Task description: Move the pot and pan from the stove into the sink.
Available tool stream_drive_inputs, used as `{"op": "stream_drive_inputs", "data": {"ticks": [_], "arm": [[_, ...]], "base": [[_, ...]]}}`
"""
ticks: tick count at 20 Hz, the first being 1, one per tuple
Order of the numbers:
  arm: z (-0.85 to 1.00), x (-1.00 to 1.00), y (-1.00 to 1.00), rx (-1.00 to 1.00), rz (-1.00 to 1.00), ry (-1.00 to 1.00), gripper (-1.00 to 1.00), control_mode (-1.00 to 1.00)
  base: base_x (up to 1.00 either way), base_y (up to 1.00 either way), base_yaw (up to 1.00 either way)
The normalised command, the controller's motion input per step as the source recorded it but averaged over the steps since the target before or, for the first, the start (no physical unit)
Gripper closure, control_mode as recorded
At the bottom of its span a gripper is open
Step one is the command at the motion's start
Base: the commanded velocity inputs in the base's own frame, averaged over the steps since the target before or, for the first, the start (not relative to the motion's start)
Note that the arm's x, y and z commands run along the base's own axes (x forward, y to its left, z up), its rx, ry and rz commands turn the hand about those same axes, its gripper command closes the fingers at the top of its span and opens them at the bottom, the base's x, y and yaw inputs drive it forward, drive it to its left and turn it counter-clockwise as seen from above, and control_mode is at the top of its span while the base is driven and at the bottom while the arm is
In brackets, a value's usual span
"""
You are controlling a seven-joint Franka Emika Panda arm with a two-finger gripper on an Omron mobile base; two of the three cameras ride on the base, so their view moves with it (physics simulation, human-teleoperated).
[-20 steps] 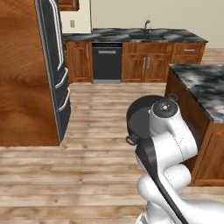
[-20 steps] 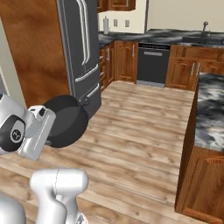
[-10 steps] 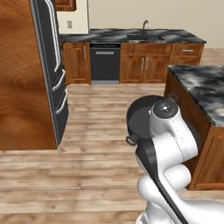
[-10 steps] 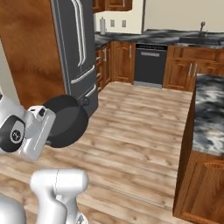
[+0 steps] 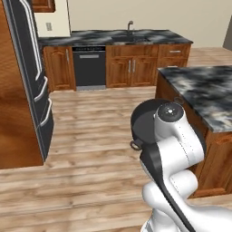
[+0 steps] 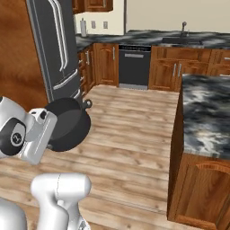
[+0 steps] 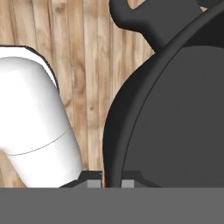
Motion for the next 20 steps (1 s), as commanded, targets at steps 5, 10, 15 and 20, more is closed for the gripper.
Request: {"op": "stream_drive_inputs", "data": {"ticks": [5,10,15,20], "arm": [[0.0,0.0,0.0,0.0,0.0,0.0,1.0,1.0],[0.0,0.0,0.0,0.0,0.0,0.0,1.0,1.0],[0.0,0.0,0.0,0.0,0.0,0.0,1.0,1.0],[0.0,0.0,0.0,0.0,0.0,0.0,1.0,1.0]], "base": [[0.0,0.02,-0.01],[0.0,0.52,-0.01],[0.0,0.6,-0.05],[0.04,0.07,-0.02]]}}
